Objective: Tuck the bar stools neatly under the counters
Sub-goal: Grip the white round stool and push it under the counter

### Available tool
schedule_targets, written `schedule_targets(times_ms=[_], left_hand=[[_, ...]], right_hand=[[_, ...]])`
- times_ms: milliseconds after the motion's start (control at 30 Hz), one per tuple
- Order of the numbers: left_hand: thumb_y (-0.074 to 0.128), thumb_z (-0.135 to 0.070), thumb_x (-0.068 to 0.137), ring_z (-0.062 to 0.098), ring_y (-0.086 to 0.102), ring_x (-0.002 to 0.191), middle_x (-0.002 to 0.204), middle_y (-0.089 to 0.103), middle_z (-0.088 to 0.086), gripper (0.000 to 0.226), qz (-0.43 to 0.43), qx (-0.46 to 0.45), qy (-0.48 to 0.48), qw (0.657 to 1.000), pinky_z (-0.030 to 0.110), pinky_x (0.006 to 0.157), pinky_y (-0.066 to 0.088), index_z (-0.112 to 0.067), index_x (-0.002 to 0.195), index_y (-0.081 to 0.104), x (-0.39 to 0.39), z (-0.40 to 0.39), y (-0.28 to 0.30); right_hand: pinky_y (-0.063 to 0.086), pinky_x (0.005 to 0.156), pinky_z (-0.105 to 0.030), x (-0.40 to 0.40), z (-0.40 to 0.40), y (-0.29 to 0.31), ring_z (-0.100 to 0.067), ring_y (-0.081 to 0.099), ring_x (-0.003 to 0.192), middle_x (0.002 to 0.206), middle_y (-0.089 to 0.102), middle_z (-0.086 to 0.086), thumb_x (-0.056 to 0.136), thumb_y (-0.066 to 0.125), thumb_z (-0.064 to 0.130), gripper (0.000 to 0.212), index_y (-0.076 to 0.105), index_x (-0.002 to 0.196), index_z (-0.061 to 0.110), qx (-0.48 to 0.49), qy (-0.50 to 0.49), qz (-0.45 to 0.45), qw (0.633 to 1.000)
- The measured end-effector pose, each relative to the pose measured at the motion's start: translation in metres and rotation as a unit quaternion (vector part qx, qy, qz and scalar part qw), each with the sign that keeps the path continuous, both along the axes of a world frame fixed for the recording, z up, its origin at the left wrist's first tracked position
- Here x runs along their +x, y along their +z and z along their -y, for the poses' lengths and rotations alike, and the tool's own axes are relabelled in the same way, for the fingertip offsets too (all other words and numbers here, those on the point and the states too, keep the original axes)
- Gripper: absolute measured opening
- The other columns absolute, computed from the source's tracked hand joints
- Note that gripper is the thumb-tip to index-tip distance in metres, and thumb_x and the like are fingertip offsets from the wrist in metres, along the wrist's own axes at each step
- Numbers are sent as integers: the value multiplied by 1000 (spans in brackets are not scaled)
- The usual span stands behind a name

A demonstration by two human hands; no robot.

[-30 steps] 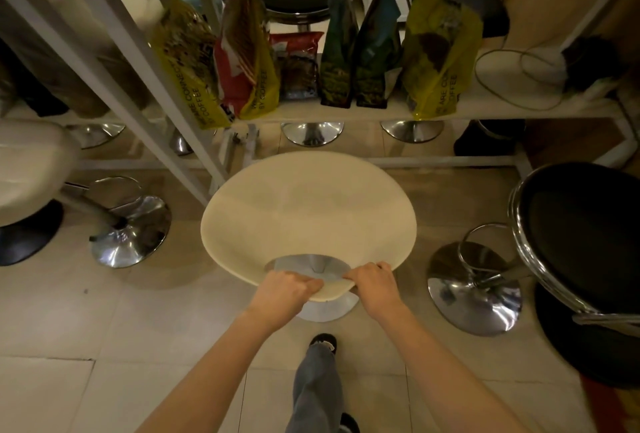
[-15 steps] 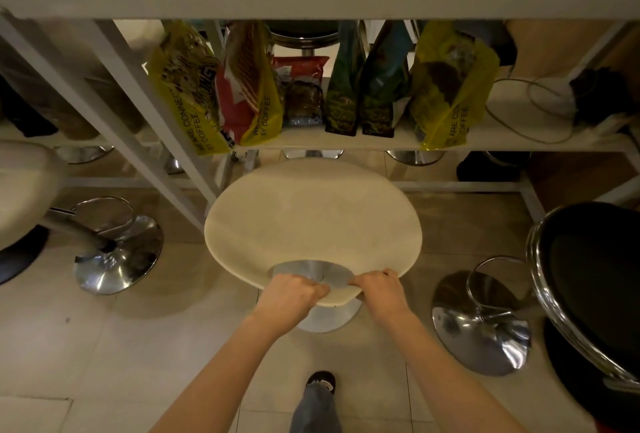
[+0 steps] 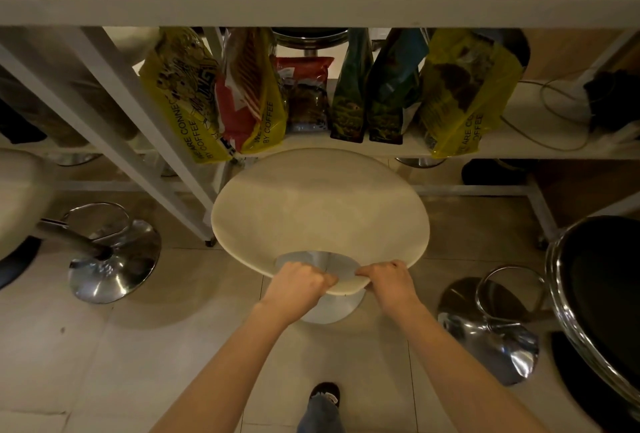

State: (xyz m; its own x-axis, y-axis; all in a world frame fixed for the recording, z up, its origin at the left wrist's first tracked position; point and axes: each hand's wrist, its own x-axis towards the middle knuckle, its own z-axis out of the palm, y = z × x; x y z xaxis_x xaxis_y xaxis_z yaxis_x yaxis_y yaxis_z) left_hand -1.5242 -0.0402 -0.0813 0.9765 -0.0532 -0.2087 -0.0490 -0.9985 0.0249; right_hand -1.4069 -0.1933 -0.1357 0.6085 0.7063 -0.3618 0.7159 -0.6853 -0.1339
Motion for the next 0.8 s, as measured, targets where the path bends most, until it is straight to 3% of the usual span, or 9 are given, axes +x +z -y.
schedule_targets(times_ms=[433,567,800], left_hand=[[83,-8,29,15,44,27,34,47,-4,36,9,-33,6,999,14,40,13,-25,52,62,31,-17,12],[79,-7,42,20,53,34,40,54,0,29,-8,-33,6,999,18,42,16,-24,59,63,36,-23,10],[84,-12,31,17,44,28,35,48,-3,34,13,-19,6,1000,15,42,11,-24,52,59,39,-26,9]], right_hand=[[34,89,-33,31,-20,2,-21,60,101,103,70,0,91,51,22,23,66,106,31,2,-1,5,1000],[34,89,-32,36,-26,2,-20,60,101,103,70,1,91,49,23,24,65,106,31,-1,-2,4,1000],[33,91,-32,39,-30,7,-21,59,103,106,69,-1,91,48,19,26,65,109,30,-9,0,1,1000]])
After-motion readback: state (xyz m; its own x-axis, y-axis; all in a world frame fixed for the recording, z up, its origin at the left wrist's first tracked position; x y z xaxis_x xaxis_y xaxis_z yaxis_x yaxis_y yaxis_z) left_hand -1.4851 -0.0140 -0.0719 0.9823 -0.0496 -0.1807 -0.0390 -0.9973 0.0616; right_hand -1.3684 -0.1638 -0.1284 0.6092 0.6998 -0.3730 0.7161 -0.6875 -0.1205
